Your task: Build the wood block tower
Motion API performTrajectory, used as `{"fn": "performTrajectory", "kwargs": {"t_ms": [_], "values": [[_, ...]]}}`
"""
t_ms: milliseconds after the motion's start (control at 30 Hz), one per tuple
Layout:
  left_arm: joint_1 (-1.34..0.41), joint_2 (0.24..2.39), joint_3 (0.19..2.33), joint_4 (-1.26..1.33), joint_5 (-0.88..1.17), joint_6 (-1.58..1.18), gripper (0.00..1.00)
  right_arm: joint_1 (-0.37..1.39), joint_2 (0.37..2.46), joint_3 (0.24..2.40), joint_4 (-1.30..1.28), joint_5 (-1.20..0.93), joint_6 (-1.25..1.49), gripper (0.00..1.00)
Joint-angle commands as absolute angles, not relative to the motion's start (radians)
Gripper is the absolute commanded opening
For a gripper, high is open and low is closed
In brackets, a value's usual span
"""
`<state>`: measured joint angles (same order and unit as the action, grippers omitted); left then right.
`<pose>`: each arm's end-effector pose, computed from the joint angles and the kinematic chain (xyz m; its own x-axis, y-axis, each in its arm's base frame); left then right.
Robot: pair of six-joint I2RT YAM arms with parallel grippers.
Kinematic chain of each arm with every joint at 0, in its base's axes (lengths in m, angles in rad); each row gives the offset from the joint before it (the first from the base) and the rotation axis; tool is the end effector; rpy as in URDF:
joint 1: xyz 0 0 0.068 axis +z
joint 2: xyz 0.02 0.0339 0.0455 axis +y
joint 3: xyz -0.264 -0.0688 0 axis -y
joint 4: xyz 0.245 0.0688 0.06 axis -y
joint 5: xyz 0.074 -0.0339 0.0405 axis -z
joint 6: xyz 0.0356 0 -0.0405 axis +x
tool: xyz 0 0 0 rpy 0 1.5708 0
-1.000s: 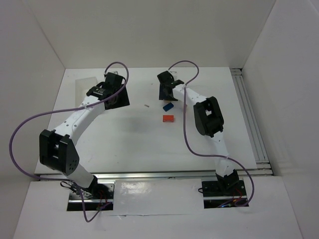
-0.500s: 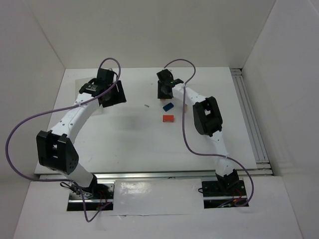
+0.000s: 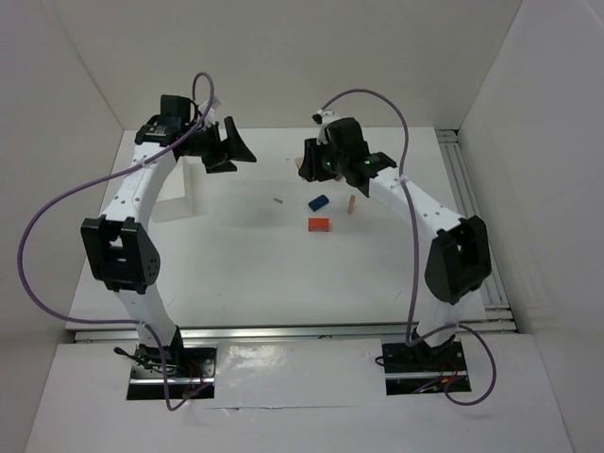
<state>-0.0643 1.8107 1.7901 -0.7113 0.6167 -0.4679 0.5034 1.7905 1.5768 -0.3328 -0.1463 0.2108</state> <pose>0.4034 -0.0466 0.3560 -0.8125 -0.3164 -0.4896 0.1292 0.7213 -0.6805 0.3680 0.2086 0.3211 -0.5678 -0.0764 -0.8196 -0.4781 0.8411 0.2528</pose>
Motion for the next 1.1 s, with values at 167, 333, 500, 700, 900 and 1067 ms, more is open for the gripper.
{"fn": "performTrajectory", "kwargs": {"t_ms": [167,333,500,700,900,1067], "values": [[-0.123,1.881,1.825,-0.597,1.036,-0.508,0.92,0.555,1.585,1.405,-0.333,-0.210,0.120,0.37],[-0.216,1.928,1.827,-0.575,1.062,-0.522,0.92,0.575,1.562,1.387,-0.351,-0.210,0.110,0.37],[-0.259,1.962,1.827,-0.575,1.037,-0.522,0.86,0.584,1.543,1.387,-0.362,-0.210,0.101,0.37],[-0.268,1.982,1.799,-0.545,1.028,-0.544,0.78,0.584,1.523,1.378,-0.380,-0.210,0.092,0.37],[-0.268,1.982,1.789,-0.514,1.037,-0.568,0.72,0.584,1.523,1.368,-0.380,-0.210,0.092,0.37],[-0.268,1.991,1.789,-0.492,1.046,-0.577,0.59,0.594,1.523,1.368,-0.380,-0.210,0.092,0.37]]}}
